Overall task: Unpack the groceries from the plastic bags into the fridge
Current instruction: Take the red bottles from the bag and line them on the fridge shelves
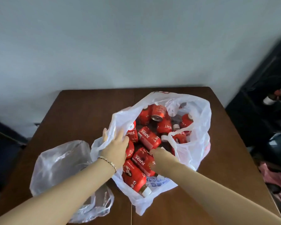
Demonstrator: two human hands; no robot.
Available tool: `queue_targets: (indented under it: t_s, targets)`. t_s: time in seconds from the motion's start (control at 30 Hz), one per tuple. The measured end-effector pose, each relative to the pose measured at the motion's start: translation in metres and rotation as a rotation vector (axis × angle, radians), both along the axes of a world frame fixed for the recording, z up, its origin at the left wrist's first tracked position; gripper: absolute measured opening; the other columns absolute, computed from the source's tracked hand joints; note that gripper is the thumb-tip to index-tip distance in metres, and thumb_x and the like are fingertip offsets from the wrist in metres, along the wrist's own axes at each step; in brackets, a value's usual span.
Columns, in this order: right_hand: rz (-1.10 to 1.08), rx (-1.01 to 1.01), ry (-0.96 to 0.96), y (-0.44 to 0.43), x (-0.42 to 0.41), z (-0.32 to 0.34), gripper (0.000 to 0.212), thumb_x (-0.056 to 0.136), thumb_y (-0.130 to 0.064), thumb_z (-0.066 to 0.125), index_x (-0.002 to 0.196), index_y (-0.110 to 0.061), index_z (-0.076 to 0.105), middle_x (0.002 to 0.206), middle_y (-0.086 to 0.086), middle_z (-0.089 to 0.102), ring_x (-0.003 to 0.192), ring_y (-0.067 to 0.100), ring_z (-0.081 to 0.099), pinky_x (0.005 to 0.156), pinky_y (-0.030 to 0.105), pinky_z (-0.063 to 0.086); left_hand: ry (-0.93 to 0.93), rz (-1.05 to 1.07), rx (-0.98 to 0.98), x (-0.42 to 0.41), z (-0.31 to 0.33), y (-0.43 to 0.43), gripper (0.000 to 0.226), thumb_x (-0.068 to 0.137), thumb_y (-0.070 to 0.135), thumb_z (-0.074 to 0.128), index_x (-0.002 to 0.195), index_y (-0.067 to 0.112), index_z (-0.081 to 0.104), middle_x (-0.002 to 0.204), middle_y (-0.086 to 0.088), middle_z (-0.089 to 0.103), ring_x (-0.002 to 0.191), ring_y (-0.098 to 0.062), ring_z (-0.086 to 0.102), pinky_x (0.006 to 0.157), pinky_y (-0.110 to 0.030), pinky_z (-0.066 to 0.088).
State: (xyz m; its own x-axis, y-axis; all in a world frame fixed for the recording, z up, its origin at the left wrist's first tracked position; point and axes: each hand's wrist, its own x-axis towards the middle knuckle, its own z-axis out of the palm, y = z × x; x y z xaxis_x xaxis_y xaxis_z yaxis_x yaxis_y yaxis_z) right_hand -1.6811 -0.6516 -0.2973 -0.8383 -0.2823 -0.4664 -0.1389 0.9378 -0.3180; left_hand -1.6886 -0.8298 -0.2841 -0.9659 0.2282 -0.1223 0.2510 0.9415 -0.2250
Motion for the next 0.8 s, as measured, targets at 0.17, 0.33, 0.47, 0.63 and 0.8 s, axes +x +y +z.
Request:
queue_targets:
  t_s: [0.17,0.33,0.47,0.63,0.8]
  targets:
    - [0.023,0.26,-0.074,-0.024,-0.015,-0.054,0.088,0.083,-0.037,0.067,0.147,-0.007,0.014,0.141,0.015,0.039,0.131,0.03,0.038,0.108,0.038,0.031,-0.011,0.024,0.094,-0.017,-0.026,-0.021,0.049,0.08,0.009,0.054,0.128,0.015,0.051,0.152,-0.008,0.027,0.134,-0.041,0.031,0.107,-0.051,0.033]
    - [0.026,0.294,0.037,-0.023,-0.009,-0.07,0.077,0.073,-0.042,0.076,0.131,-0.015,0.033,0.132,0.008,0.048,0.125,0.026,0.042,0.108,0.036,0.03,0.064,-0.147,-0.172,-0.02,-0.029,-0.013,0.047,0.088,0.013,0.054,0.132,0.0,0.049,0.147,-0.021,0.034,0.138,-0.041,0.027,0.111,-0.059,0.015]
    - [0.01,0.274,0.05,-0.022,-0.005,-0.063,0.08,0.075,-0.041,0.074,0.136,-0.018,0.027,0.134,0.009,0.048,0.126,0.029,0.041,0.108,0.038,0.03,-0.048,-0.17,-0.31,-0.029,-0.034,-0.009,0.033,0.092,0.017,0.05,0.124,0.01,0.054,0.128,-0.009,0.053,0.135,-0.036,0.028,0.113,-0.055,-0.004]
    - [-0.159,0.01,0.001,-0.011,0.0,-0.038,0.071,0.079,-0.036,0.067,0.133,-0.019,0.025,0.127,0.005,0.05,0.11,0.026,0.056,0.092,0.034,0.049,-0.034,-0.137,-0.294,-0.022,-0.027,-0.002,0.019,0.047,0.012,0.082,0.062,0.011,0.069,0.069,-0.01,0.066,0.092,-0.032,0.063,0.092,-0.052,0.048]
    - [-0.184,-0.149,-0.032,0.0,0.005,-0.02,0.042,0.075,-0.03,0.073,0.104,-0.02,0.044,0.117,0.004,0.048,0.086,0.019,0.055,0.069,0.025,0.045,0.156,-0.292,-0.117,-0.003,-0.034,0.013,0.019,0.047,-0.002,0.065,0.057,0.013,0.056,0.052,-0.007,0.048,0.061,-0.026,0.054,0.058,-0.034,0.046]
